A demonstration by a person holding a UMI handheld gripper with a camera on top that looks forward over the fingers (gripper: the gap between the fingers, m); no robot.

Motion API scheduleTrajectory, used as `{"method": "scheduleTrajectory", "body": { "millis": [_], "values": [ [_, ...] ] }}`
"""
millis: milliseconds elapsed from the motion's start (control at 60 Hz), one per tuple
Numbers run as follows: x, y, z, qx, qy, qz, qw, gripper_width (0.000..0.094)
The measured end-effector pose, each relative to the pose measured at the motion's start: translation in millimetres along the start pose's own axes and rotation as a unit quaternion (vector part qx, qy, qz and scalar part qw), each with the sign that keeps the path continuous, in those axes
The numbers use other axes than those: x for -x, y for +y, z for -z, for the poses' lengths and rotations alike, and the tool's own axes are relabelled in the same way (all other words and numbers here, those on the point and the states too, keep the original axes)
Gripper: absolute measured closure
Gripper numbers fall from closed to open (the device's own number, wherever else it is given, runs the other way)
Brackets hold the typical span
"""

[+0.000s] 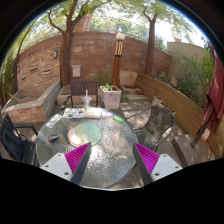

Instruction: Arrange mouse

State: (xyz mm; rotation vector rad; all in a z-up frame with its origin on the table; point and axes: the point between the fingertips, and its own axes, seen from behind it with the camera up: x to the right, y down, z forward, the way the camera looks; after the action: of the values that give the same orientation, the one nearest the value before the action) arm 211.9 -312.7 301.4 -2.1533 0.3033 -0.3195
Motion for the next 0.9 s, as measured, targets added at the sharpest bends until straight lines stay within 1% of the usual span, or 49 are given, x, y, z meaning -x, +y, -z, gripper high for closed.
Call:
{"method": "scheduleTrajectory", "body": {
  "millis": [83,167,300,350,500,617,717,783,900],
  "values": [
    [1,12,-2,0.010,0.001,0.002,1.000,0.0088],
    [6,39,-9,0.025,-0.003,0.006,1.000,0.0089],
    [36,104,-26,0.060,-0.023,0.015,0.998,0.0091],
    [59,126,-34,0.068,-0.039,0.021,0.997,0.0091],
    [157,176,-59,0.095,-0.117,0.049,0.987,0.0085],
    [251,183,-90,0.092,-0.180,0.052,0.978,0.0083],
    [322,172,-131,0.074,-0.213,0.049,0.973,0.0087],
    [362,159,-162,0.061,-0.223,0.054,0.971,0.0085],
    [411,137,-218,0.048,-0.214,0.059,0.974,0.0076]
  ]
}}
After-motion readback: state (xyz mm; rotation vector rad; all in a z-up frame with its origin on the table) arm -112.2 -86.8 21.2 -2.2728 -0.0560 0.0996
